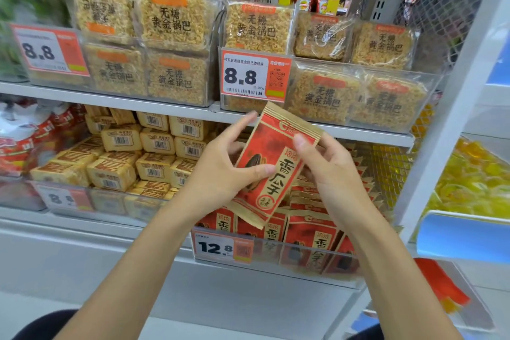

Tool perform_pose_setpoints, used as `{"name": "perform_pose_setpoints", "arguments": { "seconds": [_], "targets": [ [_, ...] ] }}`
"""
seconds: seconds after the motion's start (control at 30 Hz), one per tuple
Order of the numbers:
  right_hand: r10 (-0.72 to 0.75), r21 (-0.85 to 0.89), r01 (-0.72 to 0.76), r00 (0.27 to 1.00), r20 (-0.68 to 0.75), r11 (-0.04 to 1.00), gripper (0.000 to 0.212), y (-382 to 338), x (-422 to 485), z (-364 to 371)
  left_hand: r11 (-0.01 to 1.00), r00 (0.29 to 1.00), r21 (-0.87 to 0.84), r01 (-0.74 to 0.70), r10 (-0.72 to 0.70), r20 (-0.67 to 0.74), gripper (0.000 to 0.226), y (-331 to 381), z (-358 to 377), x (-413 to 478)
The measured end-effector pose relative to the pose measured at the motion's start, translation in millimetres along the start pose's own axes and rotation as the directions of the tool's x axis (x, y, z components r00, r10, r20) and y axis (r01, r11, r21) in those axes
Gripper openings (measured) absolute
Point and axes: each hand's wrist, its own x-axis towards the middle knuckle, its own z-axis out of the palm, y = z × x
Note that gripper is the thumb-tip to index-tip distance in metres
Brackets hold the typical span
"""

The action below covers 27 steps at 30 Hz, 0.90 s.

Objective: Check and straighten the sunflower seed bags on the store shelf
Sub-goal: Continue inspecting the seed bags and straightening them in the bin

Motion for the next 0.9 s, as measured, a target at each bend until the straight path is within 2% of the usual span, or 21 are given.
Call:
{"name": "perform_pose_setpoints", "arguments": {
  "seconds": [0.1,0.2,0.27,0.37,0.43,0.53,0.63,0.73,0.83,0.9],
  "targets": [
    [-0.046,-0.003,0.046,0.998,-0.052,0.999,0.022,3,2,-3,1.0,1.0,0.017,-0.009,0.009,0.015,0.053,1,2,-1],
    [-0.013,-0.103,0.019,0.998,0.059,0.994,0.024,-3,1,-11,0.998,0.999,0.028,-0.048,0.048,0.015,0.05,3,4,-2],
    [-0.026,-0.226,0.046,0.995,0.092,0.973,0.017,-11,2,-21,0.998,0.996,-0.003,-0.066,0.066,-0.064,0.041,6,4,-1],
    [-0.208,-0.286,0.17,0.972,-0.107,0.943,0.017,-23,4,-35,0.998,0.948,-0.044,-0.055,0.039,-0.317,0.021,8,-4,5],
    [-0.343,-0.257,0.284,0.913,-0.223,0.924,0.019,-29,6,-39,1.0,0.919,0.01,-0.018,0.02,-0.394,0.024,3,-14,10],
    [-0.401,-0.28,0.33,0.88,-0.253,0.901,0.023,-24,11,-36,0.971,0.952,0.219,0.093,-0.022,-0.304,0.03,-7,-22,17],
    [-0.37,-0.298,0.298,0.901,-0.227,0.907,0.023,-6,20,-30,0.869,0.993,0.481,0.117,-0.101,-0.06,0.026,-16,-22,27],
    [-0.345,-0.353,0.273,0.925,-0.16,0.895,0.026,10,29,-21,0.725,0.963,0.686,0.07,-0.229,0.144,0.04,-33,-16,35],
    [-0.318,-0.453,0.247,0.944,-0.087,0.857,0.025,24,37,-17,0.548,0.93,0.836,0.001,-0.308,0.201,0.049,-43,-13,37],
    [-0.282,-0.489,0.219,0.958,-0.058,0.844,0.026,32,40,-17,0.535,0.929,0.845,-0.009,-0.309,0.206,0.048,-44,-13,37]
  ]
}}
